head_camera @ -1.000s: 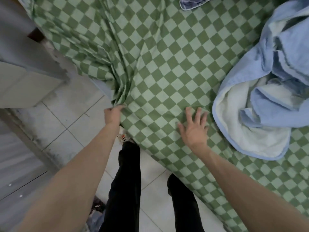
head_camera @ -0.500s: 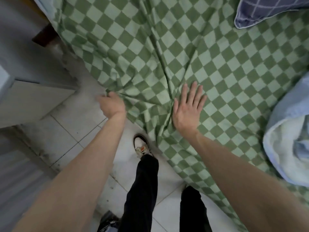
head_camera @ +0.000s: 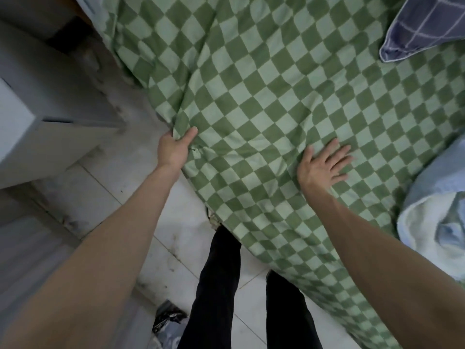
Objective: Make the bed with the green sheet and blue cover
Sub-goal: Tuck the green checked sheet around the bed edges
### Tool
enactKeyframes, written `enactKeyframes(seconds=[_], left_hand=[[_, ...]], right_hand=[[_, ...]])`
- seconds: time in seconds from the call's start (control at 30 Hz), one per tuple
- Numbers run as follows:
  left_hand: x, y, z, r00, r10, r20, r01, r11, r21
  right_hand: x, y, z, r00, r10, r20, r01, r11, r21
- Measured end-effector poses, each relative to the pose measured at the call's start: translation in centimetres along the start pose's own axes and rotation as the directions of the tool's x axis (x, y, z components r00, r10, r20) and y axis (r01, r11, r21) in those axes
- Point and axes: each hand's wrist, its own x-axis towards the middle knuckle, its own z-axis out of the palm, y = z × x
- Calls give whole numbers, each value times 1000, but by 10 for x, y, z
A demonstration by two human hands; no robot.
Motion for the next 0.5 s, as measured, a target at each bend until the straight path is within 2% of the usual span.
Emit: enactKeyframes(seconds=[0.1,0.2,0.3,0.37,0.43,0.5], left_hand=[[5,-7,-7,979,94,-181,-82,994,76],[17,4,-12,940,-8,-340,-35,992,-120],[29,20,-4,944,-178,-277,91,950,-299],[31,30,-7,936,-270,-224,189,926,-327],[33,44,-20,933,-257,-251,178,938,-296],[40,66,-37,935,-137,-326,83,981,-175]], right_hand=[[7,3,-6,997,32,69,-30,999,-26],[13,6,-18,988,21,153,-16,999,-30],[13,1,-27,980,40,194,-30,998,-50],[9,-3,-29,975,68,212,-57,997,-56],[3,-12,-26,976,94,194,-93,996,-16],[-10,-30,-17,977,128,173,-138,989,46]])
